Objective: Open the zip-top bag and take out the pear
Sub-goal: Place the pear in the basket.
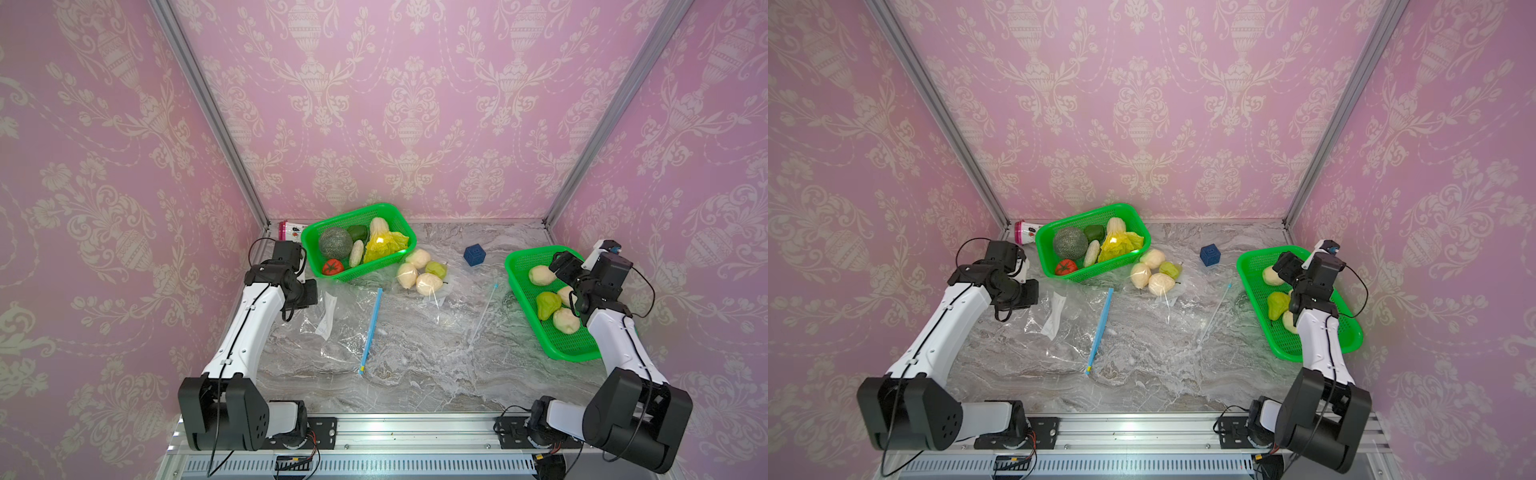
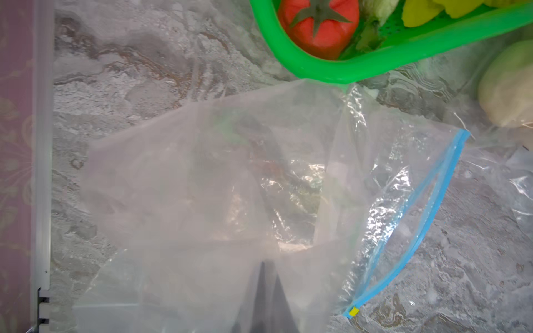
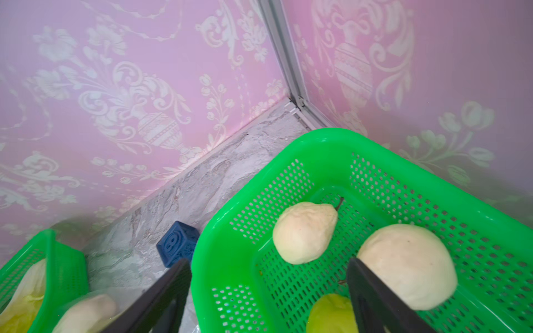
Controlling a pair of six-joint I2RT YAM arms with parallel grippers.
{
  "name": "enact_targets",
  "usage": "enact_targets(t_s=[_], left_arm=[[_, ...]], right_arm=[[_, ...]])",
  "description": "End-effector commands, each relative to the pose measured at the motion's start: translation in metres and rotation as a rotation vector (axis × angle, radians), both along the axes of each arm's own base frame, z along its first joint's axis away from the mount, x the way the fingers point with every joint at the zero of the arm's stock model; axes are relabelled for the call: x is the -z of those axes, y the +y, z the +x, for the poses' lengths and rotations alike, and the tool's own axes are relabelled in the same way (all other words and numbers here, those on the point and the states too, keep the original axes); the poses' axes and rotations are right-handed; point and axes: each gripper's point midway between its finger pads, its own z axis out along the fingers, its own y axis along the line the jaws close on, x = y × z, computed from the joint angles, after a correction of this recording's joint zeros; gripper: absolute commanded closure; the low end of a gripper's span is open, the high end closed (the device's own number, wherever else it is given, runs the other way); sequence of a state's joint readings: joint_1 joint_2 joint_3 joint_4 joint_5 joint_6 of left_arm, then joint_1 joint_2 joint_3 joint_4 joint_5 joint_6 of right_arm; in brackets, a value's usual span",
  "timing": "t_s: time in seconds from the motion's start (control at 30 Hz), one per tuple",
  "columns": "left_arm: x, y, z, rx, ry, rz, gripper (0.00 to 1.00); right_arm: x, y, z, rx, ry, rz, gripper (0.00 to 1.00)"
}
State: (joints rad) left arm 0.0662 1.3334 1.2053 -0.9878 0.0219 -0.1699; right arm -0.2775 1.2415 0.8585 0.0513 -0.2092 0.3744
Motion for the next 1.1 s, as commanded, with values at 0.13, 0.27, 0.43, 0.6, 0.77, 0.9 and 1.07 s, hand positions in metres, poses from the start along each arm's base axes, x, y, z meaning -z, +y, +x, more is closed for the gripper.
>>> enact_targets(t_s=[0.13, 0.27, 0.43, 0.6, 0.77, 0.9, 1.07], left_arm=[[-0.027, 0.104, 0.001, -0.268, -0.043, 0.145, 1.0], [-0.026, 0.137, 0.008, -0.319, -0.06, 0.182, 1.0], [-0.021, 0.154, 0.017, -0.345, -0.039, 0.195, 0.85], [-0.048, 0.141, 0.026, -0.321, -0.153, 0.133, 0.44], [-0.101, 0.105, 0.013, -0.273, -0.333, 0.088, 0.38], [-0.119, 0.016, 0.02, -0.023, -0.434, -0.002, 0.39], [-0.106, -0.085, 0.027, 0.232, -0.452, -0.19, 0.43]], right_arm=[[0.006, 0.127, 0.011, -0.381, 0.051, 0.065, 0.18], [0.024, 0.187, 0.005, -0.526, 0.112, 0.056, 0.19], [0.039, 0.222, -0.005, -0.589, 0.152, 0.068, 0.19], [0.047, 0.232, -0.017, -0.606, 0.17, 0.132, 0.14], [0.056, 0.232, -0.03, -0.602, 0.207, 0.174, 0.14], [0.067, 0.242, -0.04, -0.644, 0.239, 0.25, 0.16], [0.071, 0.248, -0.049, -0.66, 0.241, 0.345, 0.19]])
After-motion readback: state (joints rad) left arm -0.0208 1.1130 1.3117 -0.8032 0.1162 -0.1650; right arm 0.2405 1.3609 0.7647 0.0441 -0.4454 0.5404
